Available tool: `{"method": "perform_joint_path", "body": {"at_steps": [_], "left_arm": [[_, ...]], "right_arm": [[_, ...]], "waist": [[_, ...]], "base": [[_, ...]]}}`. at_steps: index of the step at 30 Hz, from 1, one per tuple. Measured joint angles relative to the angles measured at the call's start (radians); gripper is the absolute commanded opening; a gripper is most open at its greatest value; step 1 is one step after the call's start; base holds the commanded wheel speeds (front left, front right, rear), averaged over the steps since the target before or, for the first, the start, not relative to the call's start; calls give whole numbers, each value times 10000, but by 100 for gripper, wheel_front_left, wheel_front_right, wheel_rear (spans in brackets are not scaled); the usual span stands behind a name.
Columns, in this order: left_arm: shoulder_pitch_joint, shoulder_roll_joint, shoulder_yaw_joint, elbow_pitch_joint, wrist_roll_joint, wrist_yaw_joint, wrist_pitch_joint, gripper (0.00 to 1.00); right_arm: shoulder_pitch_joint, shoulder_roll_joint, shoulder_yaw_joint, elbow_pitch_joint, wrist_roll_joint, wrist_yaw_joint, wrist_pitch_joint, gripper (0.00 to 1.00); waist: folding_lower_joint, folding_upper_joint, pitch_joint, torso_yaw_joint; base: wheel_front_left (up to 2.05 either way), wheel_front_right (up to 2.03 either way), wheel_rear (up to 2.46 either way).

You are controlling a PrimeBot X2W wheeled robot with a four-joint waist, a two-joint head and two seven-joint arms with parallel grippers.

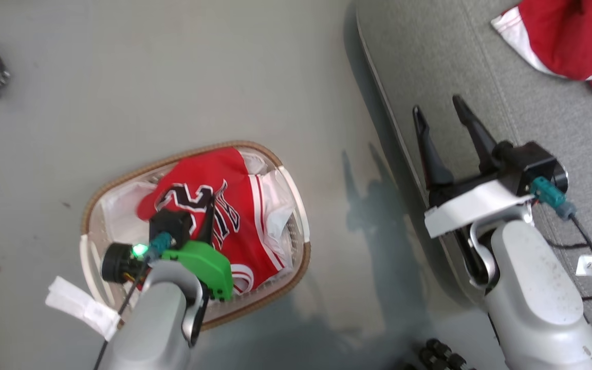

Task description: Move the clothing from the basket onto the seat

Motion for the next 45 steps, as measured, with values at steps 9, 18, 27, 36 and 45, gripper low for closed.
{"method": "perform_joint_path", "body": {"at_steps": [9,18,27,36,45], "left_arm": [[1570,8,-148,-1708,-180,209,6,0],[2184,4,115,-3179,217,268,6,0],[2663,4,380,-4422,182,261,6,0],[2491,4,403,-5425,221,242,6,0],[2012,2,42,-5770,182,341,4,0]], "right_arm": [[1147,4,-8,466,10,0,0,100],[1988,0,-140,639,-245,0,-2,100],[2968,-4,-12,1014,-119,0,0,100],[3486,2,205,1266,-113,0,-2,100],[3420,-17,1799,1072,-537,0,0,100]], "waist": [[-1,0,-1751,572],[-1,0,-3362,1156],[-1,0,-4800,1496],[-1,0,-5646,1620],[-1,0,-5721,1683]], "base": [[0,0,0],[0,0,0],[0,0,0],[0,0,0],[0,0,0]]}}
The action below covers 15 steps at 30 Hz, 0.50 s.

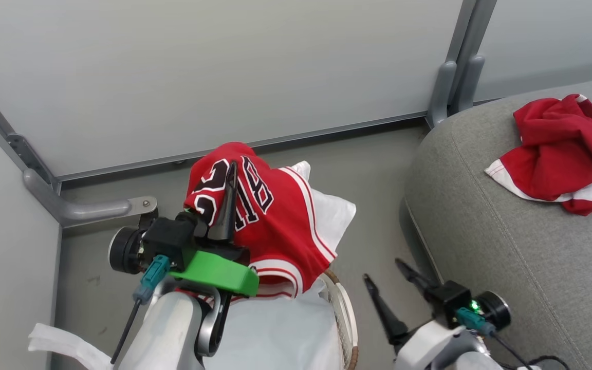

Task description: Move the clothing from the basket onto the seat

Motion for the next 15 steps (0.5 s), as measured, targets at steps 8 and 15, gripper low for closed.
{"method": "perform_joint_path", "body": {"at_steps": [8,15], "left_arm": [[-341,0,-706,59,-491,69,0,0],[-809,2,-1726,130,-934,117,2,0]], "right_arm": [[-1455,17,2487,-148,-12,0,-2,100],[-2667,13,3097,389,2,0,0,100]], "waist": [[0,0,83,216],[0,0,183,690]], "base": [[0,0,0],[0,0,0]]}}
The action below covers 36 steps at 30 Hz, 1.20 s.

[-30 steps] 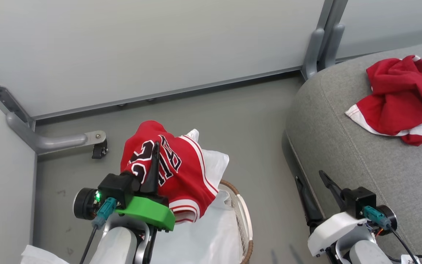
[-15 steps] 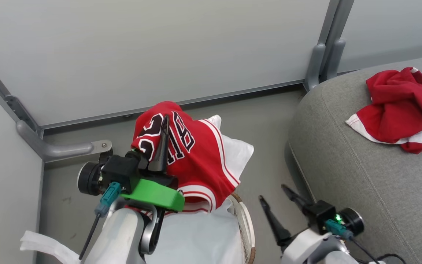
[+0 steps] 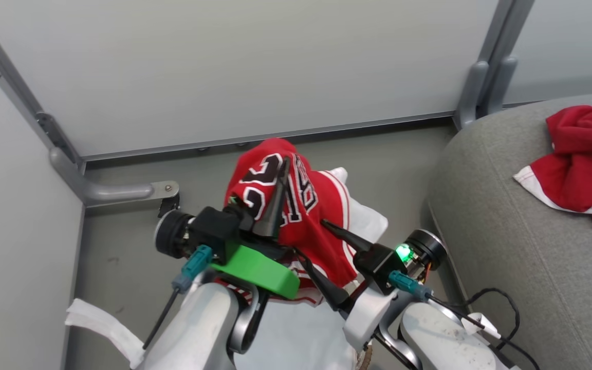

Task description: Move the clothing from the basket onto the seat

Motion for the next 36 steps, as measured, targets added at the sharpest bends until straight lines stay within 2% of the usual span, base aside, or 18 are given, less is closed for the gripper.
{"method": "perform_joint_path", "body": {"at_steps": [7,8,9,10,11,12,18,27,28,29,30,36], "left_arm": [[-421,0,-1208,-54,-508,-4,-2,0],[-474,2,-1365,-75,-591,4,0,0],[-505,0,-1478,-90,-642,12,-2,0],[-544,2,-1597,-113,-696,19,0,0],[-589,4,-1732,-138,-756,42,0,0],[-621,2,-1806,-155,-777,59,-2,0],[-657,4,-2040,-88,-849,132,-2,0],[-652,2,-1726,94,-788,221,0,0],[-648,0,-1680,113,-748,221,-2,21],[-637,-2,-1636,142,-746,198,-2,94],[-622,-2,-1599,221,-748,157,-6,100],[-395,0,-1210,729,-462,86,-6,100]], "right_arm": [[-559,6,-73,717,-107,0,-2,100],[-603,4,-79,803,-88,0,-2,89],[-634,4,-98,888,-88,0,-2,48],[-662,4,-119,989,-84,0,-2,29],[-692,6,-176,1068,-82,0,0,2],[-719,6,-247,1129,-50,0,-2,0],[-735,6,-324,1476,228,0,0,0],[-550,0,-755,1302,255,0,0,0],[-519,4,-848,1183,253,0,0,0],[-505,4,-965,1034,251,0,0,0],[-486,8,-1080,846,251,0,0,0],[134,4,-1906,-326,90,0,0,0]], "waist": [[0,0,124,620],[0,0,145,718],[0,0,159,793],[0,0,175,883],[0,0,189,973],[0,0,199,1040],[0,0,249,1395],[0,0,299,1226],[0,0,305,1171],[0,0,312,1109],[0,0,319,1051],[0,0,358,422]], "base": [[0,0,0],[0,0,0],[0,0,0],[0,0,0],[0,0,0],[0,0,0],[0,0,0],[0,0,0],[0,0,0],[0,0,0],[0,0,0],[0,0,0]]}}
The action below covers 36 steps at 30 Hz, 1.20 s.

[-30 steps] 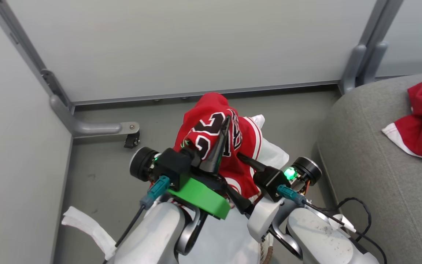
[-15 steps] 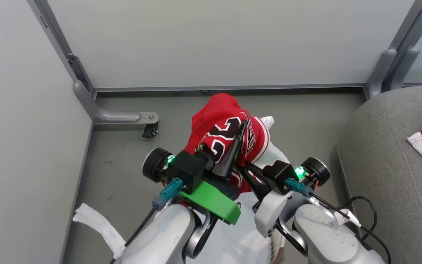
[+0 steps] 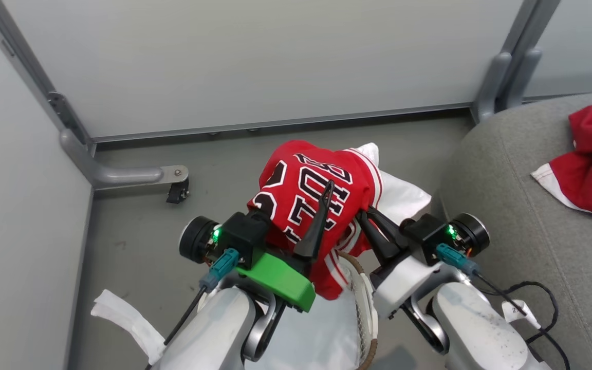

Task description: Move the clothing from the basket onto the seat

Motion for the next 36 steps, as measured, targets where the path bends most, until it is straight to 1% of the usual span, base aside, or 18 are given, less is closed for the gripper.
{"method": "perform_joint_path", "body": {"at_steps": [4,10,23,27,30,33,36], "left_arm": [[255,-2,414,272,280,-48,0,100],[645,-6,1095,550,612,-272,0,100],[868,-12,2238,692,1323,-625,0,100],[843,-13,2257,815,1475,-773,0,100],[684,-23,2107,876,1528,-882,0,100],[537,-19,2017,959,1561,-932,0,100],[395,-21,1935,1057,1662,-972,0,100]], "right_arm": [[339,-2,-533,-700,0,0,0,0],[682,-6,-1195,-1440,81,2,0,0],[1006,-25,-1979,-2265,376,0,0,0],[1137,-21,-2516,-2539,384,0,0,0],[1209,-29,-2984,-2765,366,0,0,0],[1158,-25,-3436,-2947,244,0,0,0],[705,-21,-3873,-3051,-105,0,0,0]], "waist": [[0,0,27,-576],[0,0,102,-1776],[0,0,435,-4543],[0,0,599,-5268],[0,0,802,-5625],[0,1,1098,-5822],[0,0,1433,-5932]], "base": [[0,0,0],[0,0,0],[0,0,0],[0,0,0],[0,0,0],[0,0,0],[0,0,0]]}}
